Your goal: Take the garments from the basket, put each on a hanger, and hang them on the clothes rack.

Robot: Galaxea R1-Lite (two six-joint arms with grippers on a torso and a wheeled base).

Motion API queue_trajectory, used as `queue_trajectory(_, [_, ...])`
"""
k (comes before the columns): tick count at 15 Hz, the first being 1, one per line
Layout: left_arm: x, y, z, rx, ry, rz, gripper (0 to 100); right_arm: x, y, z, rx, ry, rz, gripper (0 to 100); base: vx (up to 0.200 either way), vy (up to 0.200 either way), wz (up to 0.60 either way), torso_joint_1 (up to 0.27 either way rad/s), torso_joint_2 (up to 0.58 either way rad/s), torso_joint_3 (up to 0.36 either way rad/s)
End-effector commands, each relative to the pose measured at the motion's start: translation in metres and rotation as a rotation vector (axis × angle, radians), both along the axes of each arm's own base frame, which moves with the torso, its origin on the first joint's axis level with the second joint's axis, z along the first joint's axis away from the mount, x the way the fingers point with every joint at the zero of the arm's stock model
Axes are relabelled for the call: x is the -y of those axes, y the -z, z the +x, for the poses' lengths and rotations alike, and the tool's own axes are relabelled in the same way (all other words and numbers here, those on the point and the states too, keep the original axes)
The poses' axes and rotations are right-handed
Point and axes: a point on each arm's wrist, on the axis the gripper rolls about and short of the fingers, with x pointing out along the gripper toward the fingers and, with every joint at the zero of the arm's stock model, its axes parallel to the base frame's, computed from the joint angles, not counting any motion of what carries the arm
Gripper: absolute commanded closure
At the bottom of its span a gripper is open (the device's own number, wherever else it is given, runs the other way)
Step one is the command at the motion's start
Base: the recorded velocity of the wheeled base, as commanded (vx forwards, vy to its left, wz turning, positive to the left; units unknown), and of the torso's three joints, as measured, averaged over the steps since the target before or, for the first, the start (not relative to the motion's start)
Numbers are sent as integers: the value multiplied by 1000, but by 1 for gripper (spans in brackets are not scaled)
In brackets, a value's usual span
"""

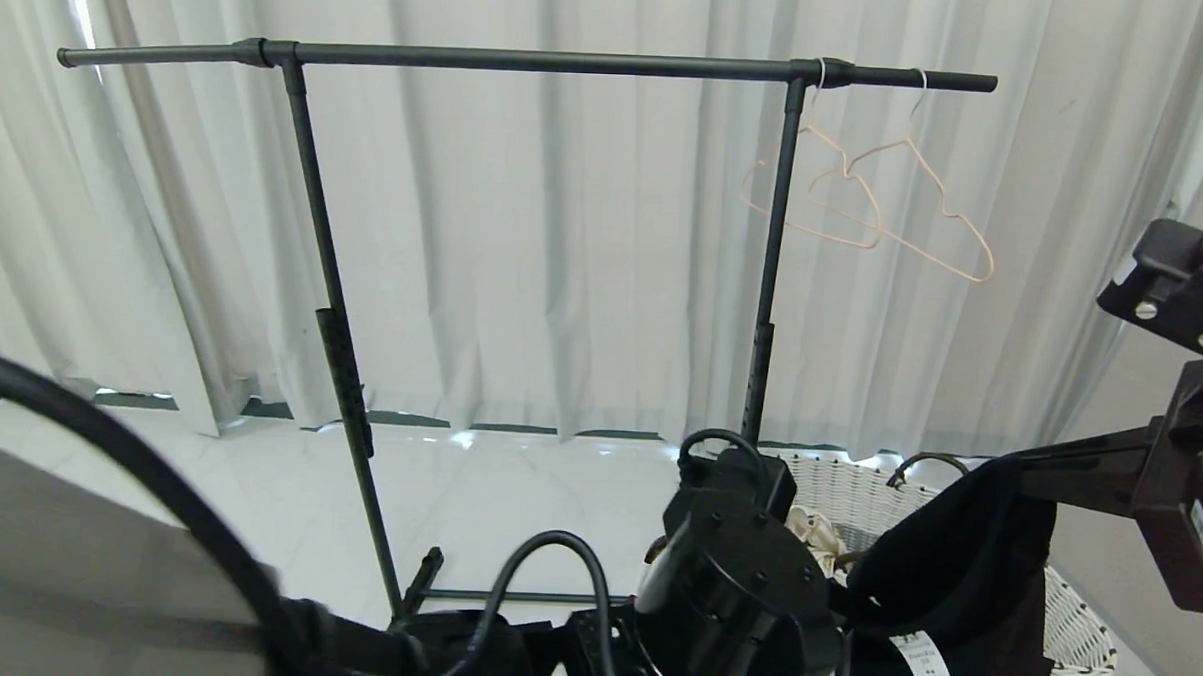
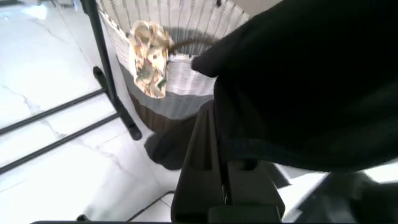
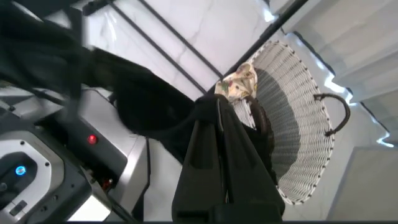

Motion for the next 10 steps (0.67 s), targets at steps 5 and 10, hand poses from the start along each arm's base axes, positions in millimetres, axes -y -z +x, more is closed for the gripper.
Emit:
queue_trajectory(5, [-130,-146,-79,84,52,-65,100,-9,-24,-8,93,-73,101,100,0,0,0,0,0,0])
queue_trajectory(10, [-150,-193,-60,256,-60,-1,100,-16,-36,-5,163,-84,174,100,0,0,0,0,0,0])
